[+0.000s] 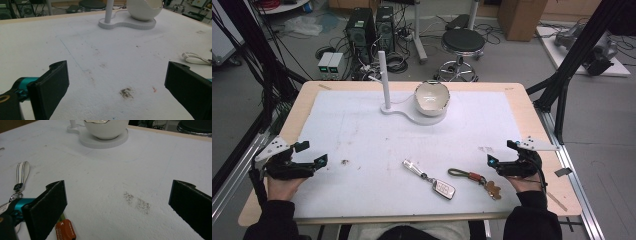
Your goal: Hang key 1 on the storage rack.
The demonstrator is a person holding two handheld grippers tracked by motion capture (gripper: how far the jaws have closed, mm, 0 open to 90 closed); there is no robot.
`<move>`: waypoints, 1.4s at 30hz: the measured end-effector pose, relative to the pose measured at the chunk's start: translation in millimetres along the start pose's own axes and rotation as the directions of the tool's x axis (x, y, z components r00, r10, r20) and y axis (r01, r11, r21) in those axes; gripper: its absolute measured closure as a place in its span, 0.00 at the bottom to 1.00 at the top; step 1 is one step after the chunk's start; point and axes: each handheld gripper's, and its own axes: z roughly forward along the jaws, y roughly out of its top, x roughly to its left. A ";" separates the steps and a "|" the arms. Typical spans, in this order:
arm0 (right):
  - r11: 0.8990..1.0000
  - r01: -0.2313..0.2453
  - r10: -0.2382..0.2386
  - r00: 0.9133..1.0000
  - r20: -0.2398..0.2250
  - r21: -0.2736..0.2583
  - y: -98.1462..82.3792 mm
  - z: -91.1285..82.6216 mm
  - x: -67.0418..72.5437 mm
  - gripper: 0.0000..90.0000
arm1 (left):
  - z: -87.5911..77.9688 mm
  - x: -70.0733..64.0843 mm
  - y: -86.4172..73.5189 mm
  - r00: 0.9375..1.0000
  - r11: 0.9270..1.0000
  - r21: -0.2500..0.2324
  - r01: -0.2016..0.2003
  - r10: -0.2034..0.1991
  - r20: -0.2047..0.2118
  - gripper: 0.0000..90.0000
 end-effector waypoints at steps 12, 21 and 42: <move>1.000 -0.003 0.003 1.000 -0.003 -0.013 1.5 -2.0 0.3 0.01 | 0.8 -0.4 -0.2 1.000 1.000 0.003 0.005 -0.005 -0.001 0.07; 1.000 0.006 -0.006 1.000 -0.006 0.004 2.0 -0.4 2.4 0.01 | 2.0 0.1 -0.5 1.000 1.000 0.013 0.001 -0.001 0.003 0.07; 0.989 0.090 -0.078 0.992 -0.100 0.119 5.2 16.5 21.5 0.01 | 2.6 2.1 -2.0 1.000 1.000 0.023 0.006 -0.006 0.004 0.07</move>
